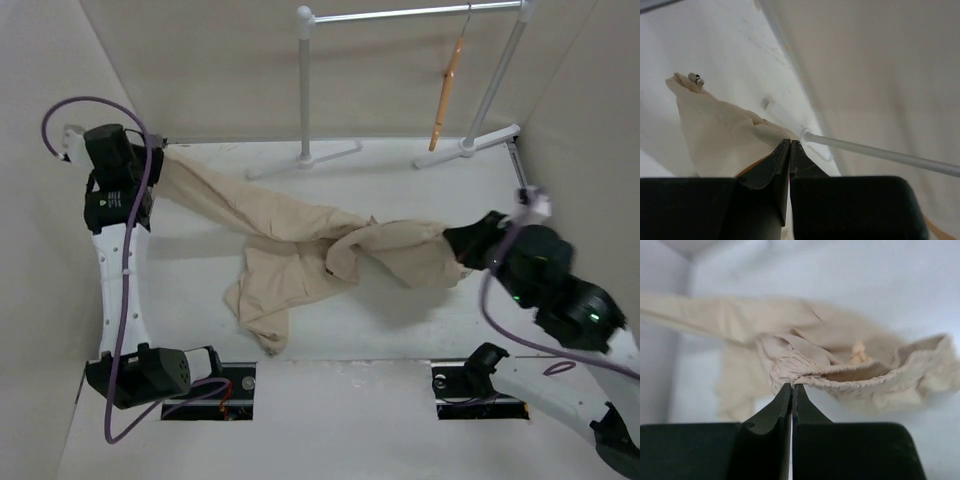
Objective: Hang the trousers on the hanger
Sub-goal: Flatten out the trousers at the center of the board.
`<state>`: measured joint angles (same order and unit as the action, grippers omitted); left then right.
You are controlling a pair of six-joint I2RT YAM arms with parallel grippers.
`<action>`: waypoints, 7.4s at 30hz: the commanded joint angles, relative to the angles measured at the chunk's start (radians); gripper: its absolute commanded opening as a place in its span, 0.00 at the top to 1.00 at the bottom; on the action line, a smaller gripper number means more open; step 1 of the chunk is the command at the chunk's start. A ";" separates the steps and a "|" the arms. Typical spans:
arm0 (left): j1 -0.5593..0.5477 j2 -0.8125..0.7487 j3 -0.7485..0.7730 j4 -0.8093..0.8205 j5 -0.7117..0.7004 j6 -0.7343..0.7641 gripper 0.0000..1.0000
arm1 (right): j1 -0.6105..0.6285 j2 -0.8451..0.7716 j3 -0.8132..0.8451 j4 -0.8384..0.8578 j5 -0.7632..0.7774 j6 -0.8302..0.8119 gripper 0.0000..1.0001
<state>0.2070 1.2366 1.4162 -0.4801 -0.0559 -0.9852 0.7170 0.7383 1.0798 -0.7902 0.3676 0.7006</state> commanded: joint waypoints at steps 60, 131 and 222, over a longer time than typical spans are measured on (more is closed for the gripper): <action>-0.063 0.535 0.547 0.110 -0.113 0.077 0.98 | -0.791 0.272 0.138 0.515 -0.140 -0.039 0.99; -0.267 -0.453 -0.147 -0.362 -0.342 0.227 0.97 | -0.681 -0.006 -0.060 0.254 -0.161 0.002 1.00; 0.062 -0.393 -0.558 -0.319 -0.249 0.203 0.56 | -0.877 0.779 0.246 0.465 -0.196 0.102 0.99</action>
<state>0.2749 0.8734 0.7204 -0.7601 -0.2722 -0.8082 -0.1596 1.5215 1.2793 -0.3756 0.1711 0.7826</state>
